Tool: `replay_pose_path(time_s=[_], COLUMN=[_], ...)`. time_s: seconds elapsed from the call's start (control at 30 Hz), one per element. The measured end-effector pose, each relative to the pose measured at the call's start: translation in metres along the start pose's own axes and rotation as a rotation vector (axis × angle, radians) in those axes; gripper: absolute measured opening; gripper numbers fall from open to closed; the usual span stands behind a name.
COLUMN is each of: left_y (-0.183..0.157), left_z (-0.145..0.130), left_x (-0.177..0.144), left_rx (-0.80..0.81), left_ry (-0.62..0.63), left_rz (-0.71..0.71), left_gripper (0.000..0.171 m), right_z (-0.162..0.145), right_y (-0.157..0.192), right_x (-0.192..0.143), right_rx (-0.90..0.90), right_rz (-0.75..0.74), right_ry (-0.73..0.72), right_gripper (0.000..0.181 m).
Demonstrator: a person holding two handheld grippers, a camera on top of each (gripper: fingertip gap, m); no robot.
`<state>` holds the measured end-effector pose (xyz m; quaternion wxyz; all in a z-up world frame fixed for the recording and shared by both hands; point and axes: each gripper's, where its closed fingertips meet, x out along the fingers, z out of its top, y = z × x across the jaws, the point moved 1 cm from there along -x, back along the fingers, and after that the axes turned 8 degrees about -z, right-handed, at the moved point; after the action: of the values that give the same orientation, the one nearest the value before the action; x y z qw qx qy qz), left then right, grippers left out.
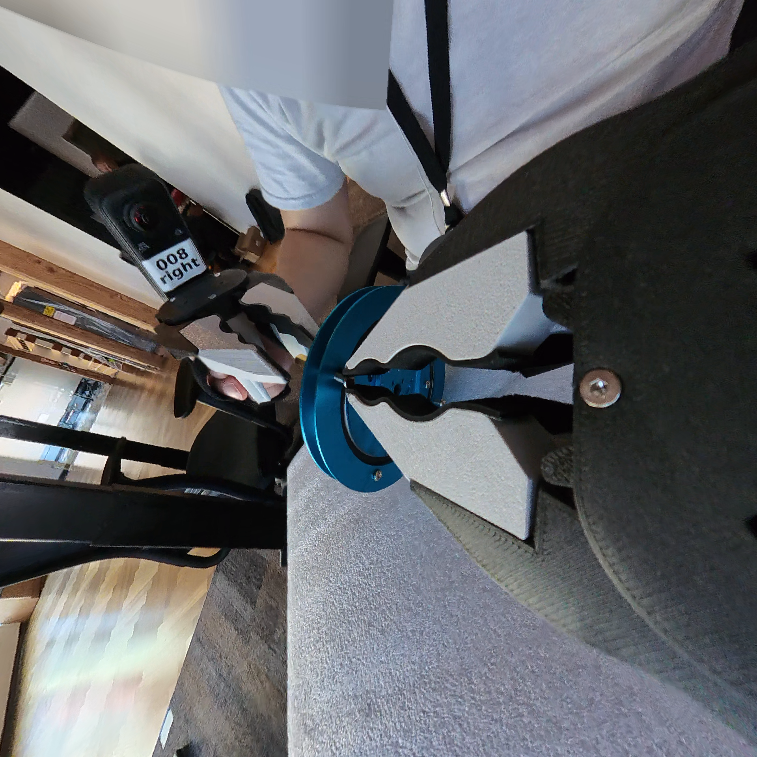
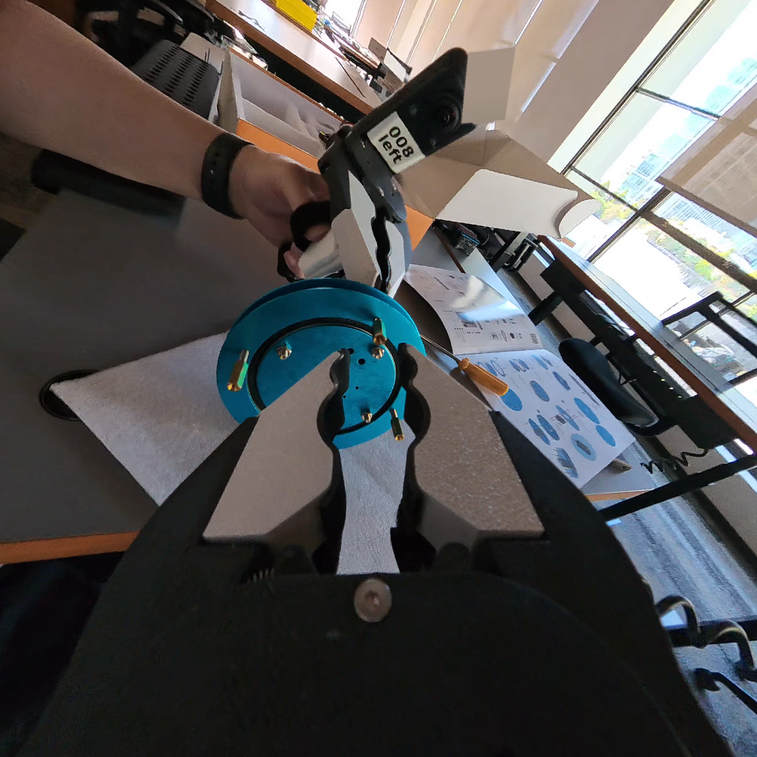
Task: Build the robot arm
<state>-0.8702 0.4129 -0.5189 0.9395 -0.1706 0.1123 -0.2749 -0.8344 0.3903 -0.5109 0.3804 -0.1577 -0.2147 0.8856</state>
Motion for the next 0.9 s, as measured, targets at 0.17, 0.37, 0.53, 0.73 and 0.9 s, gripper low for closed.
replay_pose_path(time_s=[0.17,0.37,0.53,0.73,0.9], left_y=[0.007,0.012,0.01,0.01,0.011], left_z=[-0.002,-0.003,-0.003,-0.003,-0.004], left_x=[-0.01,-0.015,-0.014,-0.014,-0.016], left_rx=[-0.082,-0.146,-0.178,-0.216,-0.238], left_ry=[-0.05,-0.095,-0.12,-0.147,-0.16], left_rz=[-0.055,-0.102,-0.154,-0.199,-0.219], left_gripper=[0.003,0.003,0.003,0.003,0.002], right_z=[0.005,0.006,0.004,0.007,0.009], right_y=[-0.006,-0.007,-0.004,-0.002,0.0], right_x=[0.007,0.015,0.022,0.027,0.031], right_rx=[0.077,0.111,0.13,0.195,0.205], right_rz=[0.017,0.058,0.075,0.101,0.122], right_ry=[-0.073,-0.128,-0.161,-0.251,-0.305], right_gripper=[0.015,0.014,0.013,0.007,0.009])
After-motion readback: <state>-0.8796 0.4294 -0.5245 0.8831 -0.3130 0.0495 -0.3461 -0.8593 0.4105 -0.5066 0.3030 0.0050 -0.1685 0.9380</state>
